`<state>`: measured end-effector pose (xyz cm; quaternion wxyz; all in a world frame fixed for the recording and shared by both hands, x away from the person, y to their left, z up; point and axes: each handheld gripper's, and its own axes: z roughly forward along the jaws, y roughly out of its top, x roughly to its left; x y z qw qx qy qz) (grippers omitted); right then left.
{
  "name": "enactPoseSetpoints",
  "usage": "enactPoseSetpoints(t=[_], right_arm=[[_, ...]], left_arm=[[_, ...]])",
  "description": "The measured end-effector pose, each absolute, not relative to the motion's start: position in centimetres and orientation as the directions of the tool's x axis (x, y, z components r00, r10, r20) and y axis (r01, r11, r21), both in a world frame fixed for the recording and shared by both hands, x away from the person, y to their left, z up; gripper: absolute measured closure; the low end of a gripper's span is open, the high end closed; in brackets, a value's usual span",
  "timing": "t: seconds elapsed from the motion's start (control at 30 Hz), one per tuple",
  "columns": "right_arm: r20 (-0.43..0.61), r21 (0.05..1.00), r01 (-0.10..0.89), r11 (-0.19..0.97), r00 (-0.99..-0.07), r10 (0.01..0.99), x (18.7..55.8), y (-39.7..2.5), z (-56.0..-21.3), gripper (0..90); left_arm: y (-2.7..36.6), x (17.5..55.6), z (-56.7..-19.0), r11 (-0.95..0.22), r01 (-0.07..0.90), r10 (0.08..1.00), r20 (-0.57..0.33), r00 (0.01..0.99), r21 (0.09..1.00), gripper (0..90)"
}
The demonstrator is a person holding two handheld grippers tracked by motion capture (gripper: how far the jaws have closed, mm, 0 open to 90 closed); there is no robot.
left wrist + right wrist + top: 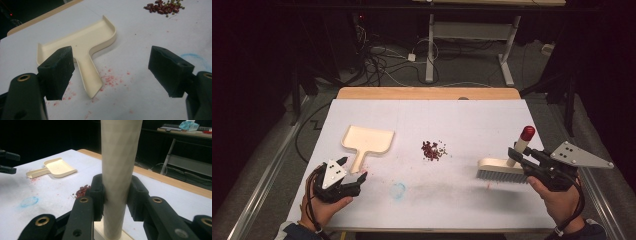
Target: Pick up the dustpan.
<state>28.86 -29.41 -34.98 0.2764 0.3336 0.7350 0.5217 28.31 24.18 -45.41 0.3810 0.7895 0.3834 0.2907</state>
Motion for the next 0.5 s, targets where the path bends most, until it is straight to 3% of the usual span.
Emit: enactPoseSetpoints(t=[0.4,0.5], right_arm=[[-0.063,0.951,0.202,0.236,-0.619,0.783,29.12,-29.36,-34.98,70.2],[-0.071,0.948,0.203,0.247,-0.617,0.783,29.12,-29.28,-35.03,70.2]], left_arm=[[24.88,28.18,-45.64,-0.414,0.409,0.834,0.158,0.529,0.813,19.1],[24.93,28.39,-45.75,-0.4,0.459,0.852,0.136,0.506,0.793,19.2]])
